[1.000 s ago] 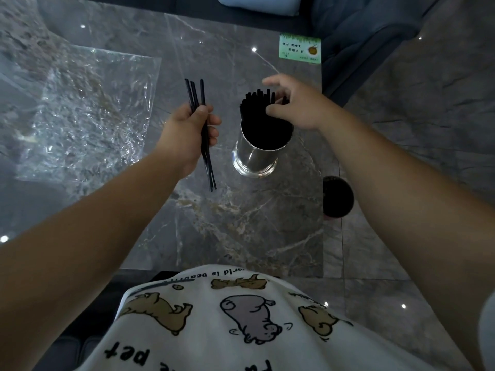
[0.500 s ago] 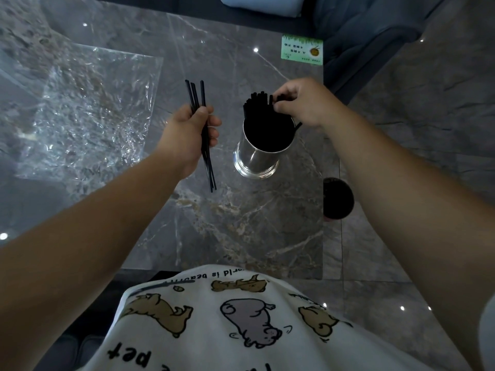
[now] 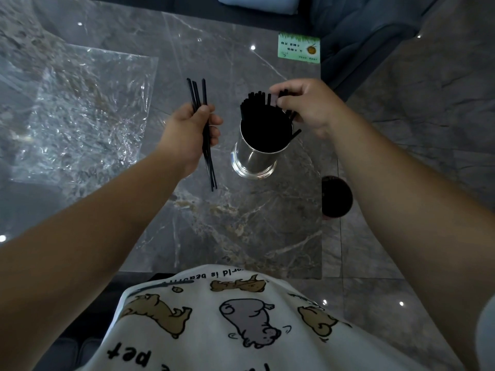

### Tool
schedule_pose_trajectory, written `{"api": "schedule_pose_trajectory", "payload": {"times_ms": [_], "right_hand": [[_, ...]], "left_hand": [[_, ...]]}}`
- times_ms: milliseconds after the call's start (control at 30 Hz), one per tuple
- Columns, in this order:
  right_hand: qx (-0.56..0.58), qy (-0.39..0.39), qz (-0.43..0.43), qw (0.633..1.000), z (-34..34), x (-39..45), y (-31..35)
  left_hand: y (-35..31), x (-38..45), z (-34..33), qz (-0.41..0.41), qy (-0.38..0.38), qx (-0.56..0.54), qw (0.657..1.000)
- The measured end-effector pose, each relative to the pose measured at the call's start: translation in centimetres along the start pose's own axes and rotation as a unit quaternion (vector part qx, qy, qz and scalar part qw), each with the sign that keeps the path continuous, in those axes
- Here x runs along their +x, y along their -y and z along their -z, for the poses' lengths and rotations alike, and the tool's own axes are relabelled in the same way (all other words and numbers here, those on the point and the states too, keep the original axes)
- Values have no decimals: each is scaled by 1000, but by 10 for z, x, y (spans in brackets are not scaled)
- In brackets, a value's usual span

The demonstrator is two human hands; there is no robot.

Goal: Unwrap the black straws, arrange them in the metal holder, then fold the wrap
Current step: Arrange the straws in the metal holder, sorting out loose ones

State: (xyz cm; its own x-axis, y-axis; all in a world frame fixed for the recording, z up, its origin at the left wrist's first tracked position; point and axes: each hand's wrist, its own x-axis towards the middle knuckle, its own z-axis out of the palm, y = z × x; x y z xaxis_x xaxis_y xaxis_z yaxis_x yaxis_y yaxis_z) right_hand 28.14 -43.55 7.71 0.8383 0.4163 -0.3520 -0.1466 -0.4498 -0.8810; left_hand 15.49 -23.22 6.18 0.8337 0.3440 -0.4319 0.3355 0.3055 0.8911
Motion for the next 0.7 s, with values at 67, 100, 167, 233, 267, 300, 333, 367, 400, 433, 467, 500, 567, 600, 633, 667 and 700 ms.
{"api": "schedule_pose_trajectory", "payload": {"times_ms": [67,100,167,233,267,300,333,367,400,433,467,500,567,600,633,667,700], "right_hand": [[-10,-10,6,1000,0,0,1],[-13,-14,10,1000,0,0,2],[-7,-23,16,1000,0,0,3],[-8,-31,21,999,-1,1,4],[-13,-34,24,999,-2,1,4],[-16,-35,27,999,-3,1,4],[-18,-37,32,999,-3,1,4],[-20,-40,37,998,-4,1,3],[-24,-44,44,998,-4,2,3],[-29,-49,52,997,-5,2,3],[-35,-54,60,996,-5,3,2],[-42,-57,67,995,-5,4,1],[-63,-63,79,993,-6,5,0],[-79,-67,84,991,-6,6,-1],[-99,-72,91,988,-7,7,-2],[-122,-77,99,985,-7,7,-2],[-145,-82,108,980,-6,8,-3]], "left_hand": [[0,1,0,2,1,0,1000],[0,2,0,3,2,2,1000],[0,3,0,3,2,1,1000],[-1,4,1,2,4,1,1000],[-1,5,1,1,4,1,1000],[-1,5,2,1,4,0,1000],[-1,5,2,1,3,-2,1000],[-2,6,3,1,3,-3,1000],[-2,6,2,1,4,-3,1000],[-2,6,2,1,4,-3,1000],[-2,6,2,1,3,-3,1000],[-2,6,2,1,1,-3,1000],[-2,7,2,0,1,-1,1000],[-3,7,2,0,3,-1,1000],[-3,7,3,0,5,-1,1000],[-4,8,3,0,6,-1,1000],[-4,8,3,0,7,0,1000]]}}
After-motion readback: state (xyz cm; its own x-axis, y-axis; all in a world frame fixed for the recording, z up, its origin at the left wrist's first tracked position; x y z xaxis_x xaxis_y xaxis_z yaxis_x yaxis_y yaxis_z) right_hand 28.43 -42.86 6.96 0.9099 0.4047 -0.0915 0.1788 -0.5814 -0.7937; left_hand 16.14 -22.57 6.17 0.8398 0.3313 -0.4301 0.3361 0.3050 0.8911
